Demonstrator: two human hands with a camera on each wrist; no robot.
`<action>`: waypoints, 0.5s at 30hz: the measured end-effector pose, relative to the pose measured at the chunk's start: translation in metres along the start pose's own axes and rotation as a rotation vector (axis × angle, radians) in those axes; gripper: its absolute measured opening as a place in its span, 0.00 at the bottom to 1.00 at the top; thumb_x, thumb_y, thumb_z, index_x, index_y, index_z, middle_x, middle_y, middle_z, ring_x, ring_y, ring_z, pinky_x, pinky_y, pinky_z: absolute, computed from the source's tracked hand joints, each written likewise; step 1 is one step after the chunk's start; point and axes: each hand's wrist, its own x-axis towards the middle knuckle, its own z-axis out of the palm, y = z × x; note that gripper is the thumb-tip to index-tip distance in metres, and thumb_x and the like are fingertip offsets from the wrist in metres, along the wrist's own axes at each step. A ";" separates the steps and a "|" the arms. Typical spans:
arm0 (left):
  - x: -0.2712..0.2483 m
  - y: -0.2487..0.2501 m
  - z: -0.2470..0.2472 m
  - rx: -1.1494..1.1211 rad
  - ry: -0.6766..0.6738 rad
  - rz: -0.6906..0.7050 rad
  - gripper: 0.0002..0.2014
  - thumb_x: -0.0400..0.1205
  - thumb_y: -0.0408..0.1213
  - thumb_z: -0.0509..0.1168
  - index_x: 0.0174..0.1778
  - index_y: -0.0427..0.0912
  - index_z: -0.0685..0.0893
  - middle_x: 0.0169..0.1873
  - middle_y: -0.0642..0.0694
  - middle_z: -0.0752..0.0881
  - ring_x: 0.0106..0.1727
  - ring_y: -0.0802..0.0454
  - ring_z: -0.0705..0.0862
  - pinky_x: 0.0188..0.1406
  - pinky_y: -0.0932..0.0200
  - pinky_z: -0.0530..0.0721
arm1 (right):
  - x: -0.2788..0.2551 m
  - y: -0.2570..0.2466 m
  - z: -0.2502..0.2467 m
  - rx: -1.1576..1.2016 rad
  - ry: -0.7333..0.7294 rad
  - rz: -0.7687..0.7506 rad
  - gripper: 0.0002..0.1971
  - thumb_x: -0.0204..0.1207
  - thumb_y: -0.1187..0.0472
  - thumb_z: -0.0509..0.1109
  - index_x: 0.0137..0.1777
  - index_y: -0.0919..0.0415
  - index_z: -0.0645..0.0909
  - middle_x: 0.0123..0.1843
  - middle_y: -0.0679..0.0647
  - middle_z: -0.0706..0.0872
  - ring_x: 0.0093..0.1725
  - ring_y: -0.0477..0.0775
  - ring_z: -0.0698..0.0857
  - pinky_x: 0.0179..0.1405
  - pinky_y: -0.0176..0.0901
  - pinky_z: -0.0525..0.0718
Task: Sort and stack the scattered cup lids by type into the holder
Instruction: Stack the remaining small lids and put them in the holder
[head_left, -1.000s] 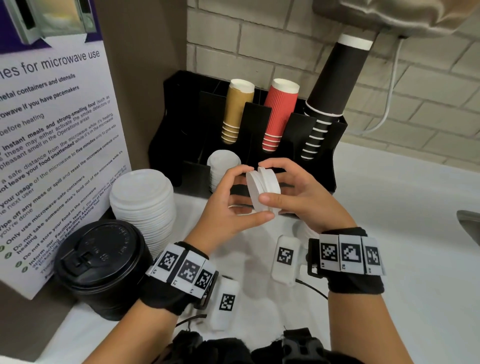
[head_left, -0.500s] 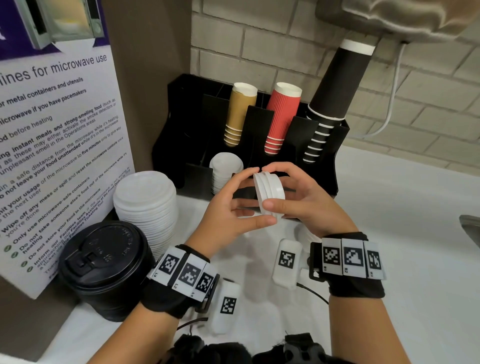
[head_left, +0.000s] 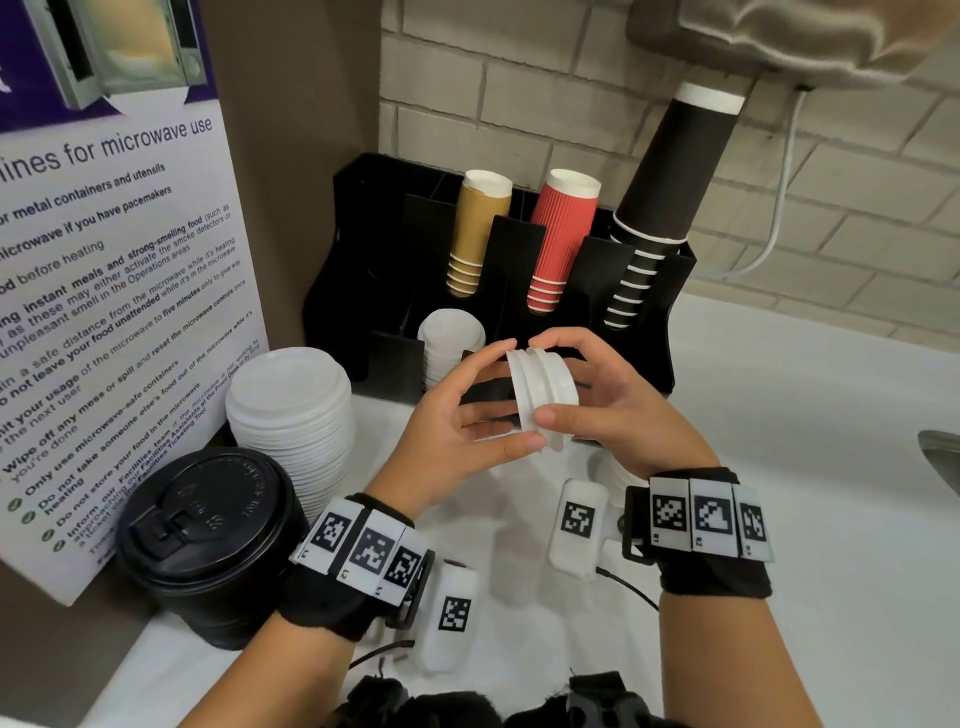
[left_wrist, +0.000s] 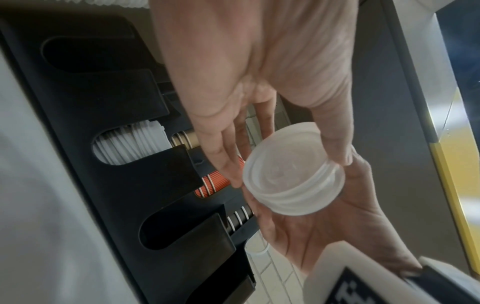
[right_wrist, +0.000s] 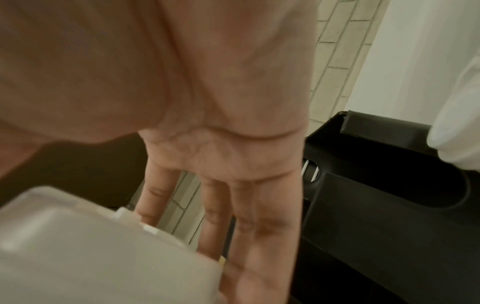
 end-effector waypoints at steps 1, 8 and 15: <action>0.000 0.000 0.000 -0.005 -0.005 -0.001 0.40 0.66 0.40 0.79 0.76 0.56 0.72 0.68 0.53 0.80 0.61 0.50 0.87 0.59 0.51 0.87 | 0.000 0.001 -0.001 0.008 0.004 0.000 0.31 0.60 0.54 0.82 0.65 0.46 0.76 0.59 0.63 0.85 0.54 0.65 0.86 0.50 0.63 0.86; 0.000 0.001 0.005 -0.028 0.036 0.034 0.39 0.65 0.39 0.79 0.74 0.53 0.73 0.65 0.54 0.81 0.59 0.51 0.88 0.53 0.58 0.87 | 0.000 0.003 0.002 0.043 0.083 -0.050 0.32 0.60 0.54 0.82 0.64 0.46 0.73 0.59 0.63 0.84 0.54 0.68 0.86 0.51 0.66 0.87; 0.000 0.002 0.006 -0.016 0.029 0.036 0.41 0.64 0.39 0.79 0.74 0.54 0.72 0.64 0.57 0.80 0.60 0.52 0.87 0.53 0.58 0.87 | -0.001 0.002 0.003 -0.003 0.049 -0.041 0.32 0.59 0.53 0.83 0.63 0.44 0.74 0.60 0.61 0.83 0.56 0.65 0.86 0.53 0.61 0.87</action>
